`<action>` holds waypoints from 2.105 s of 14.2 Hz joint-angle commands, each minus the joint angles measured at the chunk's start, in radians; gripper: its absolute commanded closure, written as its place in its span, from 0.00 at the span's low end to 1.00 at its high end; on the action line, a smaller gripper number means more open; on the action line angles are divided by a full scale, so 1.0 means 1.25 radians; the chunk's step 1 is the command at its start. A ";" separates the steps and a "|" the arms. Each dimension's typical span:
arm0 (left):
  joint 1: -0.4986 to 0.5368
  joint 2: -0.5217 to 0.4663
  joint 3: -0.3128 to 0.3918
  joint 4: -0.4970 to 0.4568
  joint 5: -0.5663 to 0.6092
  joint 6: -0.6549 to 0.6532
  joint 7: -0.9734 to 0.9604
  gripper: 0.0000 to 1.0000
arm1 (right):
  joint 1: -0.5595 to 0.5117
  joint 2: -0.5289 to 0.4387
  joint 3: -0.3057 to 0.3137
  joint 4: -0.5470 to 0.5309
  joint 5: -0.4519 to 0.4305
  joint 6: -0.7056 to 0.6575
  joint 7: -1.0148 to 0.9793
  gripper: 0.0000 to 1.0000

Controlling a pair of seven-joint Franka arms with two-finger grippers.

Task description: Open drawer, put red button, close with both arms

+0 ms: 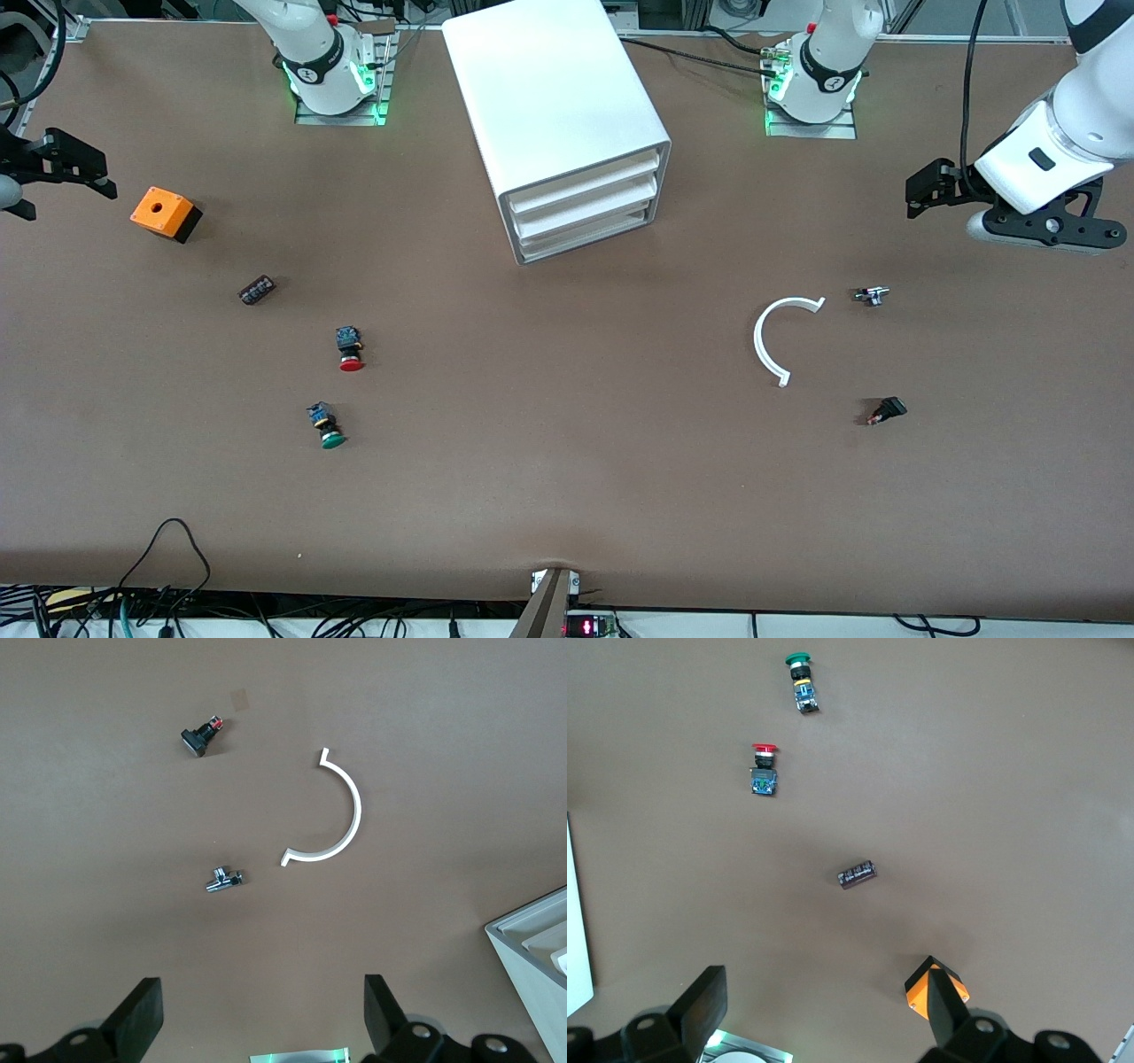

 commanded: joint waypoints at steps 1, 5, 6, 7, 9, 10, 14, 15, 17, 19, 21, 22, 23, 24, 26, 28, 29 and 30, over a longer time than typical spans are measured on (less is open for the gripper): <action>0.001 -0.005 -0.002 0.002 0.004 -0.009 0.014 0.00 | -0.002 -0.001 0.001 0.013 0.012 -0.022 -0.010 0.00; 0.001 -0.005 -0.003 0.001 0.004 -0.010 0.013 0.00 | -0.002 0.001 0.002 0.017 0.012 -0.024 -0.008 0.00; 0.000 -0.005 -0.003 0.001 0.004 -0.010 0.011 0.00 | -0.002 0.002 0.003 0.017 0.012 -0.024 -0.003 0.00; 0.000 -0.005 -0.003 0.001 0.004 -0.010 0.013 0.00 | -0.002 0.002 0.003 0.016 0.012 -0.024 0.001 0.00; 0.000 -0.005 -0.003 0.002 0.004 -0.016 0.011 0.00 | -0.002 0.012 0.003 0.017 0.005 -0.008 0.003 0.00; 0.000 -0.005 -0.003 0.002 0.004 -0.018 0.013 0.00 | -0.001 0.030 0.004 0.017 0.003 -0.001 0.003 0.00; -0.010 0.015 -0.010 0.002 0.002 -0.070 0.013 0.00 | 0.011 0.084 0.004 0.017 0.010 0.070 0.005 0.00; -0.013 0.026 -0.019 0.002 0.002 -0.085 0.015 0.00 | 0.020 0.099 0.004 0.017 0.009 0.080 0.005 0.00; -0.015 0.053 -0.063 0.001 0.001 -0.103 0.014 0.00 | 0.049 0.123 0.004 0.017 0.003 0.086 0.025 0.00; -0.013 0.079 -0.097 -0.003 -0.030 -0.100 0.017 0.00 | 0.056 0.147 0.004 0.017 0.012 0.087 0.090 0.00; -0.002 0.112 -0.097 -0.009 -0.139 -0.095 0.049 0.00 | 0.079 0.182 0.006 0.017 0.005 0.087 0.111 0.00; -0.001 0.131 -0.097 -0.011 -0.173 -0.084 0.076 0.00 | 0.109 0.200 0.004 0.017 -0.002 0.087 0.115 0.00; -0.002 0.144 -0.097 -0.017 -0.200 -0.069 0.098 0.00 | 0.125 0.207 0.003 0.017 -0.004 0.087 0.116 0.00; -0.002 0.156 -0.098 -0.025 -0.242 -0.046 0.111 0.00 | 0.121 0.207 0.002 0.017 -0.003 0.085 0.109 0.00; -0.005 0.181 -0.098 -0.048 -0.347 -0.006 0.157 0.00 | 0.125 0.225 0.003 0.016 0.008 0.090 0.115 0.00; -0.003 0.199 -0.098 -0.103 -0.416 0.072 0.273 0.00 | 0.122 0.242 0.004 0.012 0.026 0.116 0.107 0.00; -0.002 0.206 -0.098 -0.147 -0.473 0.119 0.335 0.00 | 0.122 0.261 0.003 0.015 0.060 0.125 0.106 0.00; -0.002 0.213 -0.098 -0.179 -0.534 0.150 0.391 0.00 | 0.122 0.277 0.003 0.011 0.085 0.147 0.107 0.00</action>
